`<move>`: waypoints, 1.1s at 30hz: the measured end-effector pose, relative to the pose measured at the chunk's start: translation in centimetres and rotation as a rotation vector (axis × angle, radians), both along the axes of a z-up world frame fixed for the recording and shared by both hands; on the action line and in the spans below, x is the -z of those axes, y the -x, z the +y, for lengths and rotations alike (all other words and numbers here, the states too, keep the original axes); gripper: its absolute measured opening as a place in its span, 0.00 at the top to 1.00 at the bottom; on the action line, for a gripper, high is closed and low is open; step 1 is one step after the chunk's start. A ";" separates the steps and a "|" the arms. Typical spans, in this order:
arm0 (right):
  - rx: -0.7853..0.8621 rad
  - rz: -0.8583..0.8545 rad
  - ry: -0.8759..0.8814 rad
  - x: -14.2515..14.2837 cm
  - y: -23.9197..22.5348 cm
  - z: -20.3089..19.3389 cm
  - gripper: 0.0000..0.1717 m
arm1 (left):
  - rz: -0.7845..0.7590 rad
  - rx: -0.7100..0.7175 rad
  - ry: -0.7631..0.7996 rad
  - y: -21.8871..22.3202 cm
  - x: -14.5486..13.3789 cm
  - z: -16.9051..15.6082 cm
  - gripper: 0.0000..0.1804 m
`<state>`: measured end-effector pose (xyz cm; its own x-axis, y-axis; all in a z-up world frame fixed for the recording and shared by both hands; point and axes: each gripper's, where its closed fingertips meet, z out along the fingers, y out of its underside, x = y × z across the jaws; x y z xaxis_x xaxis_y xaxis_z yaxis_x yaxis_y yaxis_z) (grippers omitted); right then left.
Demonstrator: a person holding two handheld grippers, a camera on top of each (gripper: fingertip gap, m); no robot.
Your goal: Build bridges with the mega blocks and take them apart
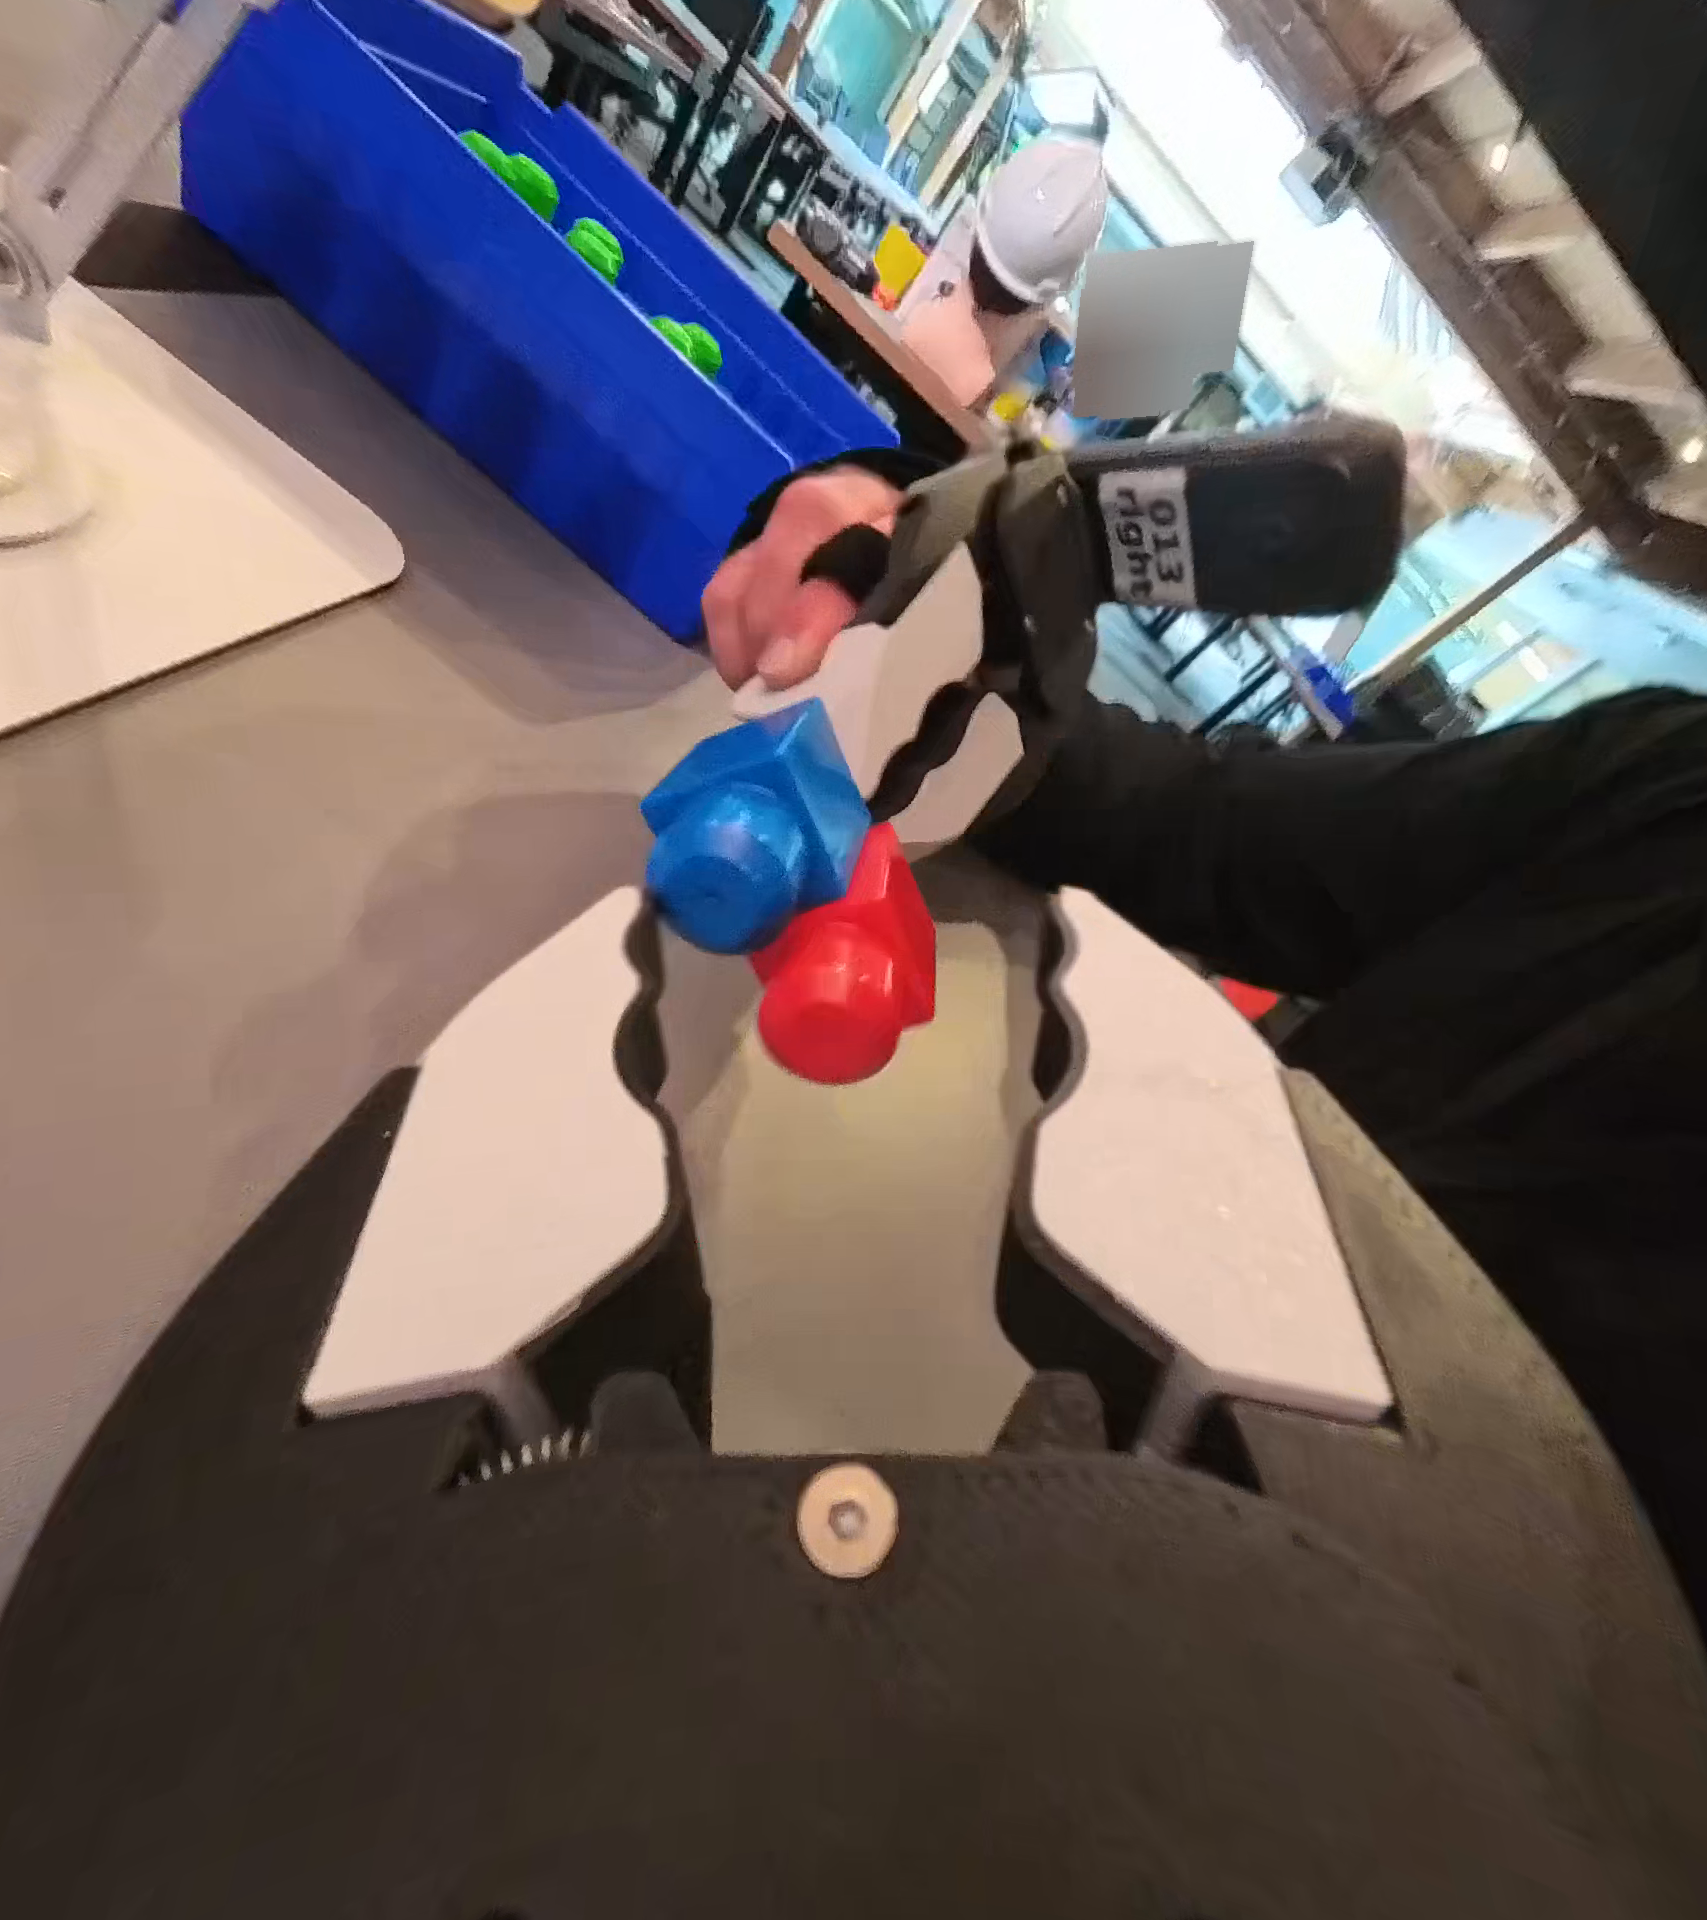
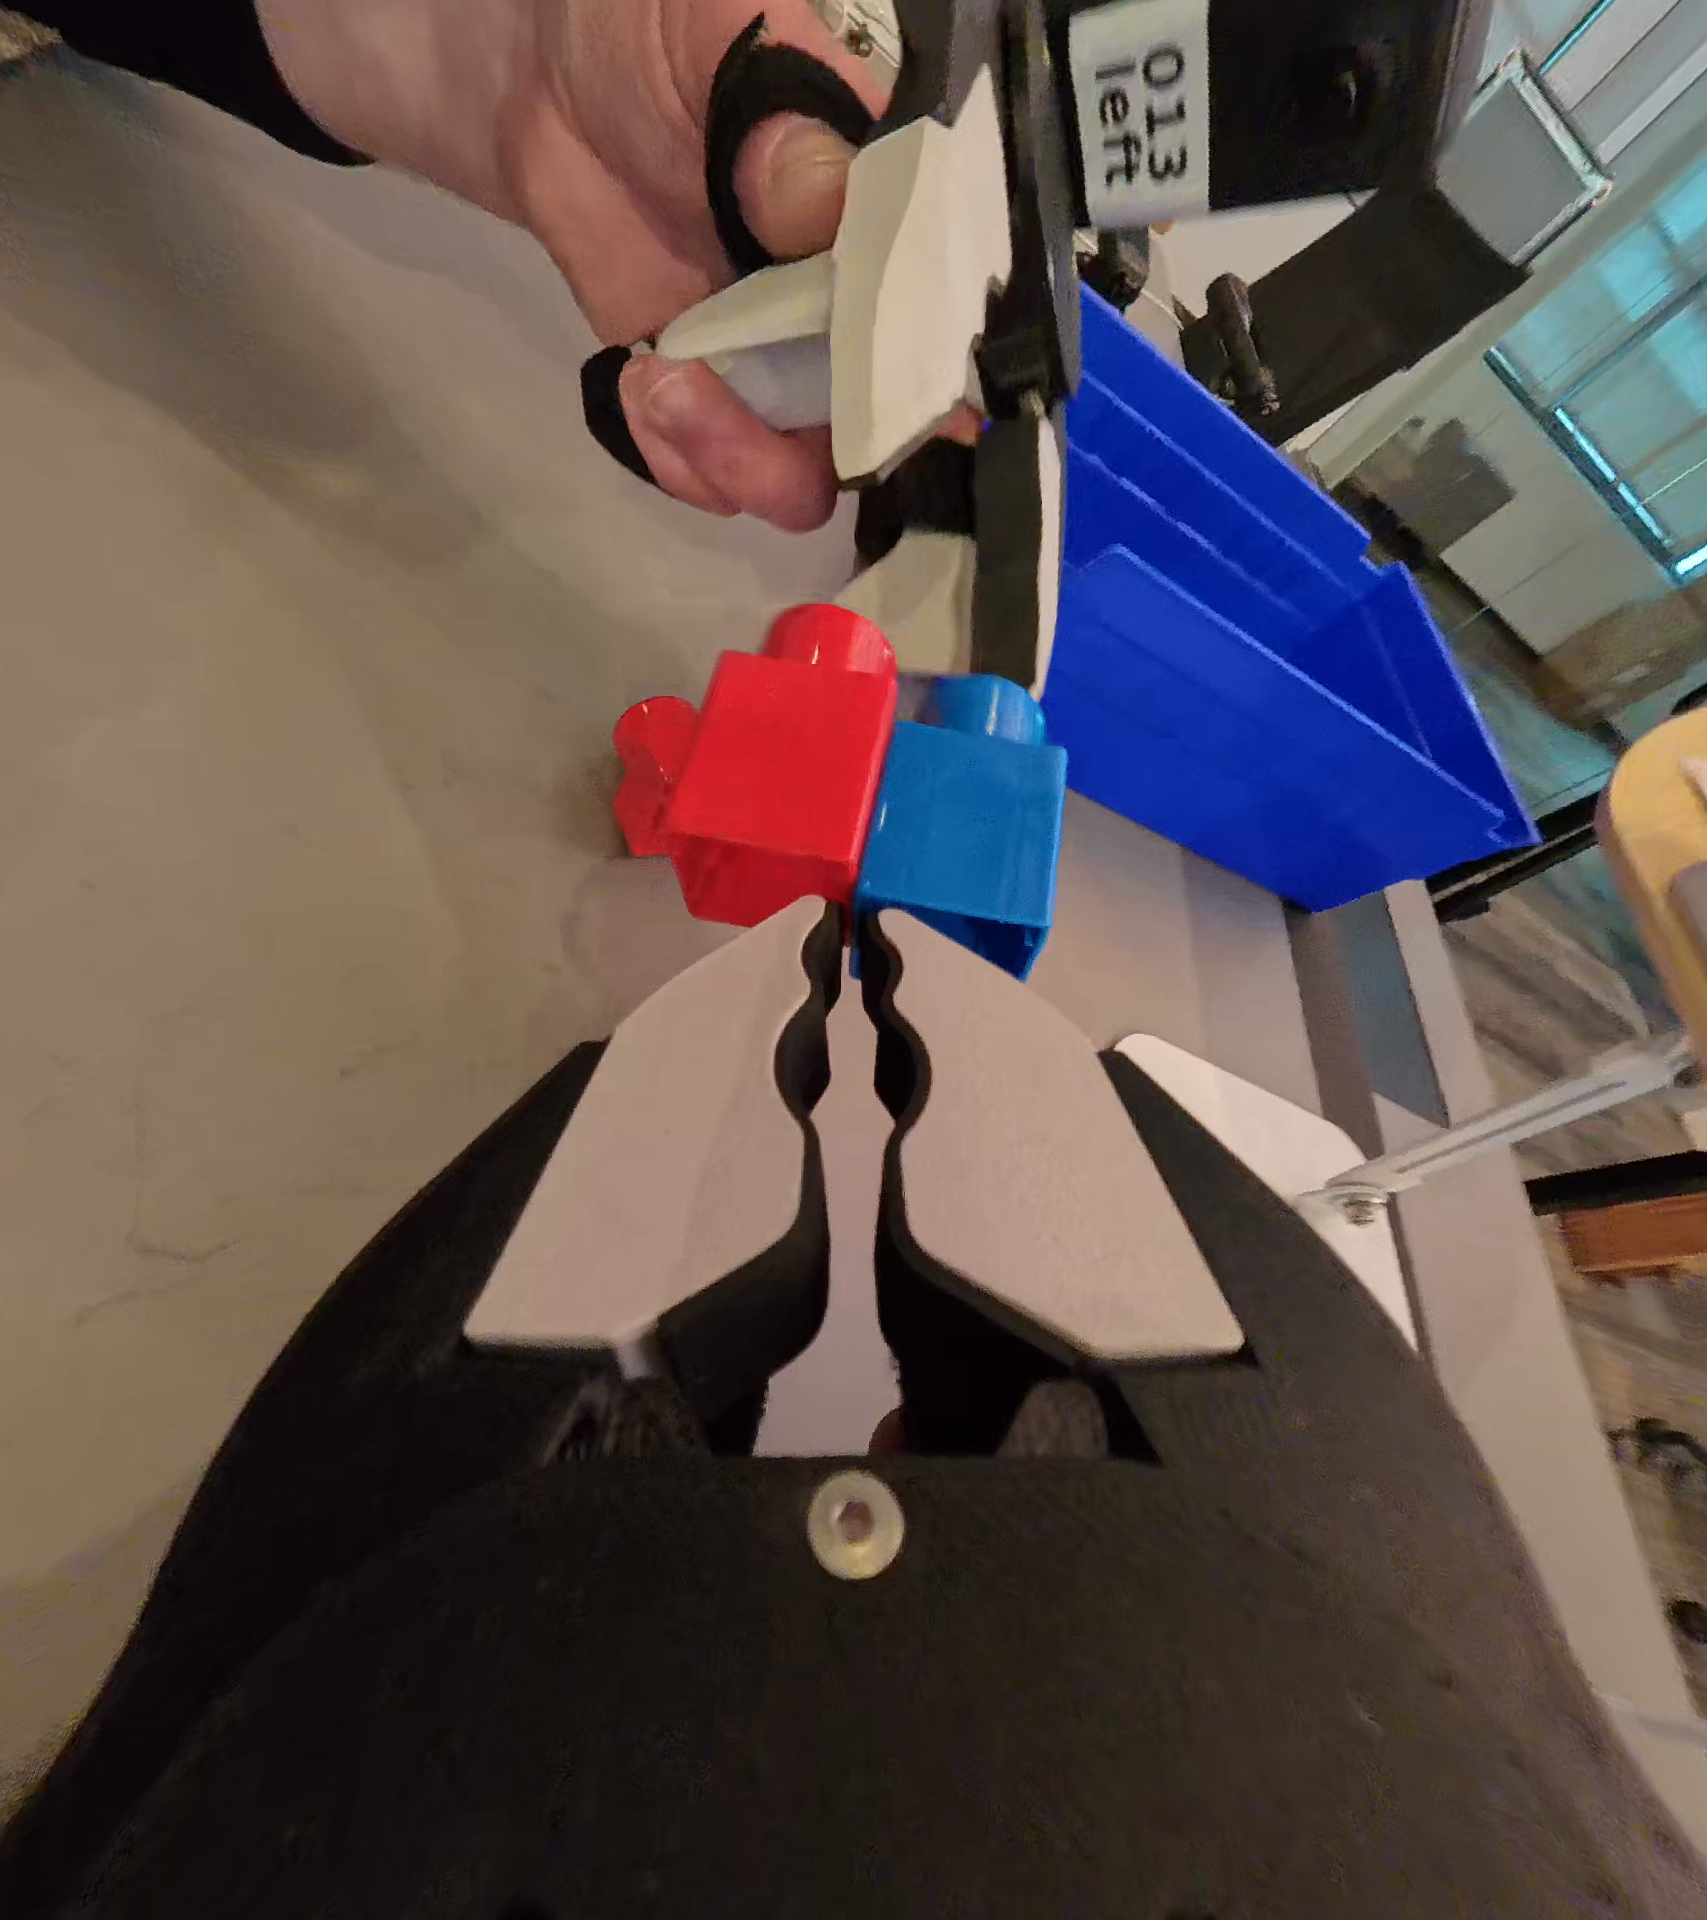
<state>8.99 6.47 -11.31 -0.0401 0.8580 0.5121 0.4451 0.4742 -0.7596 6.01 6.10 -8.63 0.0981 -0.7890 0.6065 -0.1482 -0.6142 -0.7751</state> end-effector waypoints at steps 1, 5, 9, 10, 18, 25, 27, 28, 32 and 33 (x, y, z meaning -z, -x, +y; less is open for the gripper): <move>-0.001 -0.006 -0.025 -0.1 0.0 -0.1 0.98 | -0.005 -0.014 0.011 -0.2 0.2 0.2 0.61; 0.014 -0.009 -0.105 -0.7 0.3 -0.4 0.98 | -0.017 0.011 0.114 -0.3 0.9 0.0 0.65; 0.015 -0.003 -0.131 -0.9 0.4 -0.6 0.98 | -0.046 0.021 0.136 -0.6 1.2 -0.1 0.63; 0.012 -0.002 -0.138 -1.0 0.5 -0.7 0.98 | -0.071 0.040 0.154 -0.8 1.0 -0.4 0.63; 0.002 0.004 -0.182 -1.5 0.6 -1.1 0.98 | -0.173 0.144 0.198 -2.3 0.3 -1.5 0.77; -0.017 -0.012 -0.211 -1.4 0.8 -1.6 0.98 | -0.177 0.141 0.196 -2.5 0.5 -1.6 0.79; -0.010 -0.014 -0.213 -1.4 0.8 -1.5 0.98 | -0.176 0.133 0.185 -2.5 0.5 -1.5 0.80; -0.006 -0.015 -0.211 -1.5 0.8 -1.5 0.98 | -0.177 0.128 0.186 -2.6 0.5 -1.4 0.80; 0.015 -0.004 -0.211 -1.5 0.8 -1.2 0.98 | -0.191 0.096 0.171 -2.6 0.4 -1.1 0.80; 0.027 0.005 -0.212 -1.6 0.8 -1.1 0.98 | -0.196 0.080 0.158 -2.6 0.3 -1.0 0.80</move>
<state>8.18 5.40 -9.66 -0.0161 0.7314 0.6817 0.4562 0.6121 -0.6460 8.58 5.14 -8.93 -0.0920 -0.6838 0.7238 -0.0575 -0.7220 -0.6895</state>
